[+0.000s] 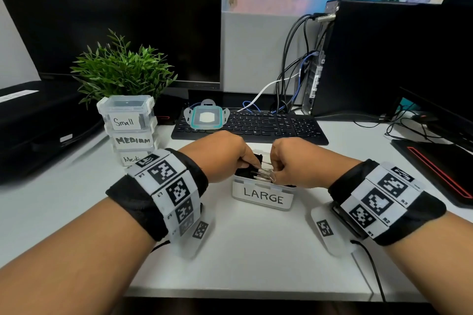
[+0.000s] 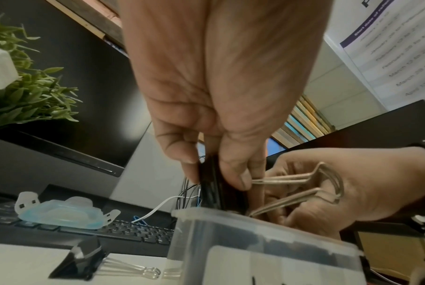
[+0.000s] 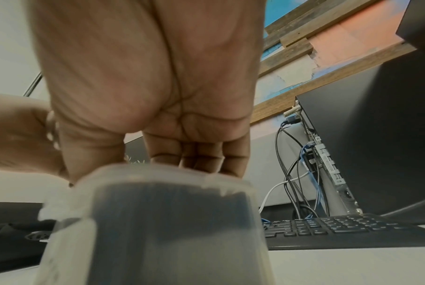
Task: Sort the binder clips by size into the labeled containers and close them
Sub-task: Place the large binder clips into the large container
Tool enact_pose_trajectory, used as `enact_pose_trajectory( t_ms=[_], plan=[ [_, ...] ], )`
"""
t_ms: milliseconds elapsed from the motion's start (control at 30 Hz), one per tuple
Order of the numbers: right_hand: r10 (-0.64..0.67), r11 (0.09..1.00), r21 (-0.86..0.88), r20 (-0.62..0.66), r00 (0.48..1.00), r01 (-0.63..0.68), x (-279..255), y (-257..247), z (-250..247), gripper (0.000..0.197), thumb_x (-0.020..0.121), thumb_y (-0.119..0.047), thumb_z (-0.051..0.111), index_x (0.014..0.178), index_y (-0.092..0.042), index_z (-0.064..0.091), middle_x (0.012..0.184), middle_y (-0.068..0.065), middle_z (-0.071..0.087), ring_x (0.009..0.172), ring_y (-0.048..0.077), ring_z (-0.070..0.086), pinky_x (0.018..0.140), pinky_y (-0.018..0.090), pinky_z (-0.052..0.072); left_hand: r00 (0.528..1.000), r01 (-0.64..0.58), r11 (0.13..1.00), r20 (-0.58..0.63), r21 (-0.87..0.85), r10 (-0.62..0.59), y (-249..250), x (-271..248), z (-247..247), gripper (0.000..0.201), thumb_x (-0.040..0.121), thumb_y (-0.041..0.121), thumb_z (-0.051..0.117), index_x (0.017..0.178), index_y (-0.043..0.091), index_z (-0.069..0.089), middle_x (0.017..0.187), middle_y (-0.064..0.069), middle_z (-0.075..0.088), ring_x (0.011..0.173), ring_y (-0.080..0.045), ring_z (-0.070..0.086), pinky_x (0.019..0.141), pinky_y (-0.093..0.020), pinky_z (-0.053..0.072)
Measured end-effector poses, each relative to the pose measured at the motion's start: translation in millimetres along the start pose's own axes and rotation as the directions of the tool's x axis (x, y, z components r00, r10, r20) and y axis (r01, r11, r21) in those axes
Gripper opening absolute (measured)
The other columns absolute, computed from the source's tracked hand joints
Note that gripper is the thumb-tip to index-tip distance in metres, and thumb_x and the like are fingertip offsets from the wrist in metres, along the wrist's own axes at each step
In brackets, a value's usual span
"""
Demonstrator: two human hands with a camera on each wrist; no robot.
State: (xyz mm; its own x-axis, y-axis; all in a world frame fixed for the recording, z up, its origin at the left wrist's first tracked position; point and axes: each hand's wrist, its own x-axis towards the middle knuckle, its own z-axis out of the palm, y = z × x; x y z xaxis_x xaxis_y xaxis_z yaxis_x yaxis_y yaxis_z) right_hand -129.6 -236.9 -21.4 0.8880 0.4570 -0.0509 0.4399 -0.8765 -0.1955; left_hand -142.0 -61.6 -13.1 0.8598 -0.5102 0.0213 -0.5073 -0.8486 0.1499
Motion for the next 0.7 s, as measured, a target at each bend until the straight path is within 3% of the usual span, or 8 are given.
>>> enact_pose_trajectory(
  t_ms=[133,200,267,433,567,700],
  plan=[
    [0.018,1.000,0.025,-0.004,1.000,-0.018,1,2,-2,0.020,0.080,-0.021,0.067,0.064,-0.014,0.056,0.090,0.012,0.066,0.081,0.027,0.062,0.066,0.033,0.050,0.997,0.014,0.973,0.074,0.232,-0.032,16,4,0,0.049,0.097,0.008,0.042,0.128,0.044,0.053,0.095,0.010,0.059,0.096,-0.019,0.043,0.077,-0.028,0.040],
    [0.027,0.997,0.069,0.012,1.000,-0.028,2,7,-4,0.022,0.081,-0.020,0.067,0.063,-0.015,0.058,0.090,0.012,0.067,0.081,0.027,0.063,0.067,0.032,0.051,0.993,0.027,0.943,0.098,0.332,-0.063,27,8,0,0.051,0.098,0.007,0.039,0.135,0.041,0.046,0.110,0.004,0.056,0.108,-0.023,0.041,0.080,-0.028,0.039],
    [0.028,0.993,0.113,0.033,0.999,-0.031,2,12,-5,0.027,0.082,-0.020,0.068,0.058,-0.018,0.057,0.089,0.011,0.069,0.078,0.026,0.064,0.069,0.033,0.052,0.988,0.069,0.937,0.104,0.342,-0.111,31,10,-1,0.050,0.098,0.008,0.040,0.136,0.040,0.046,0.120,0.001,0.054,0.113,-0.024,0.041,0.085,-0.031,0.041],
    [0.025,0.987,0.157,0.050,0.998,-0.033,0,18,-7,0.032,0.083,-0.021,0.069,0.055,-0.020,0.054,0.085,0.010,0.070,0.065,0.014,0.054,0.063,0.028,0.047,0.985,0.106,0.924,0.086,0.368,-0.147,30,8,2,0.047,0.092,0.006,0.043,0.127,0.033,0.056,0.104,-0.001,0.057,0.105,-0.024,0.048,0.078,-0.031,0.046],
    [0.024,0.981,0.189,0.050,0.998,-0.033,1,20,-6,0.029,0.084,-0.019,0.068,0.057,-0.019,0.057,0.082,0.008,0.070,0.068,0.013,0.056,0.069,0.031,0.051,0.979,0.133,0.896,0.085,0.423,-0.186,42,11,3,0.041,0.093,0.006,0.039,0.127,0.021,0.055,0.115,-0.007,0.054,0.111,-0.027,0.042,0.083,-0.034,0.043],
    [0.025,0.972,0.232,0.066,0.998,-0.040,-1,19,-6,0.028,0.082,-0.024,0.072,0.057,-0.022,0.059,0.074,0.000,0.068,0.064,0.008,0.055,0.071,0.030,0.050,0.981,0.134,0.865,0.057,0.483,-0.184,57,12,11,0.030,0.096,0.013,0.038,0.120,0.015,0.057,0.118,-0.006,0.053,0.115,-0.026,0.040,0.078,-0.031,0.035]
  ],
)
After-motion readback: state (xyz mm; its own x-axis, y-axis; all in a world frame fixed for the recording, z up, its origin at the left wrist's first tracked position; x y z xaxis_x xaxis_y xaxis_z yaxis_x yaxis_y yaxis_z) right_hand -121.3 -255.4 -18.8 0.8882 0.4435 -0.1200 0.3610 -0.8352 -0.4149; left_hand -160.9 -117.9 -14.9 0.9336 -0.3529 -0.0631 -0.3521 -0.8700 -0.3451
